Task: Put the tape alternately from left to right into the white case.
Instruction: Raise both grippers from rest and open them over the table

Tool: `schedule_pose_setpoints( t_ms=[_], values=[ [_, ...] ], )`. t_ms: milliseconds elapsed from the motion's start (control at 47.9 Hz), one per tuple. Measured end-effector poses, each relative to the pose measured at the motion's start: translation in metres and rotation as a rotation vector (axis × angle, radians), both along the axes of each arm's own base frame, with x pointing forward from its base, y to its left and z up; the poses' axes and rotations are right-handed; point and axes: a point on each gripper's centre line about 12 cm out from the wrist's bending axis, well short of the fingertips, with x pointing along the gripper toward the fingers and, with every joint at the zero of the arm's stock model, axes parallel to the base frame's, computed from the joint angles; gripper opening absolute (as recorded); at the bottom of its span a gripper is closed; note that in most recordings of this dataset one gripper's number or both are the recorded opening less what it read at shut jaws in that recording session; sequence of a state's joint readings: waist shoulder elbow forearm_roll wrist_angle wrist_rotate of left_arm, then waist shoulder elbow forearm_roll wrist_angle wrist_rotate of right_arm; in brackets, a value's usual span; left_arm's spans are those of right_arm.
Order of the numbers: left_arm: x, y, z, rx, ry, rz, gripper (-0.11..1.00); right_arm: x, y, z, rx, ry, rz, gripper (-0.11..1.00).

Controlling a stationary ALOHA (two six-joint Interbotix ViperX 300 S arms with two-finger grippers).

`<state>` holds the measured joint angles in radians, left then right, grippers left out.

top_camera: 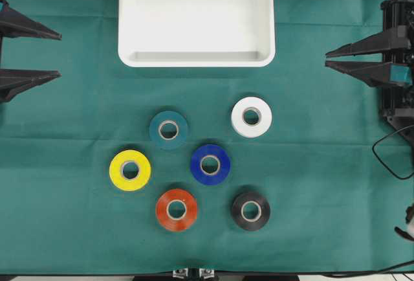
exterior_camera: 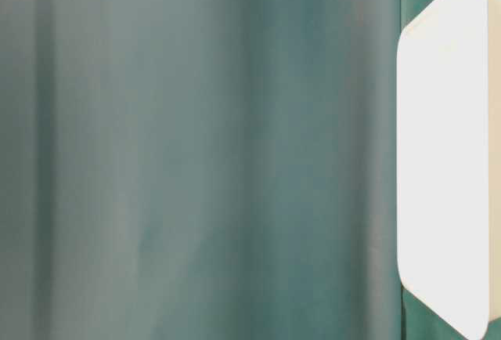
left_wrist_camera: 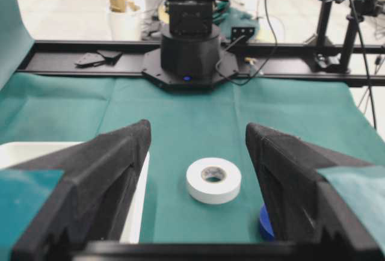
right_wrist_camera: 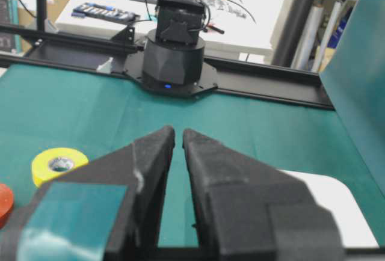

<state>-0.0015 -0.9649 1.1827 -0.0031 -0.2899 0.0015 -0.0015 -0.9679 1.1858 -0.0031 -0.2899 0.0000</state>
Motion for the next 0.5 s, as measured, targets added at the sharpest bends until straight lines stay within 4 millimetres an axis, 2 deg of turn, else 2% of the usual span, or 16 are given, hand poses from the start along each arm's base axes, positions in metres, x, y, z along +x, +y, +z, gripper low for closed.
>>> schedule_pose_setpoints(
  t_ms=[42,104,188,313,501],
  values=[
    [0.0,0.0,-0.001,-0.003,0.0,0.0,0.22,0.0,0.0,-0.001,0.002,0.002,0.0,0.22],
    [-0.002,-0.001,-0.007,-0.029,0.012,-0.006,0.09,-0.001,0.0,-0.008,0.0,0.02,0.0,0.09],
    [-0.003,-0.003,-0.009,-0.025,0.017,-0.016,-0.02,-0.003,0.0,-0.016,0.003,0.037,0.001,-0.01],
    [-0.003,-0.006,-0.012,-0.028,0.025,-0.033,-0.1,-0.005,0.0,-0.023,0.022,0.049,0.001,-0.02],
    [-0.001,-0.007,-0.016,-0.029,0.042,-0.037,-0.1,-0.006,0.0,-0.024,0.045,0.052,0.002,-0.02]
  ],
)
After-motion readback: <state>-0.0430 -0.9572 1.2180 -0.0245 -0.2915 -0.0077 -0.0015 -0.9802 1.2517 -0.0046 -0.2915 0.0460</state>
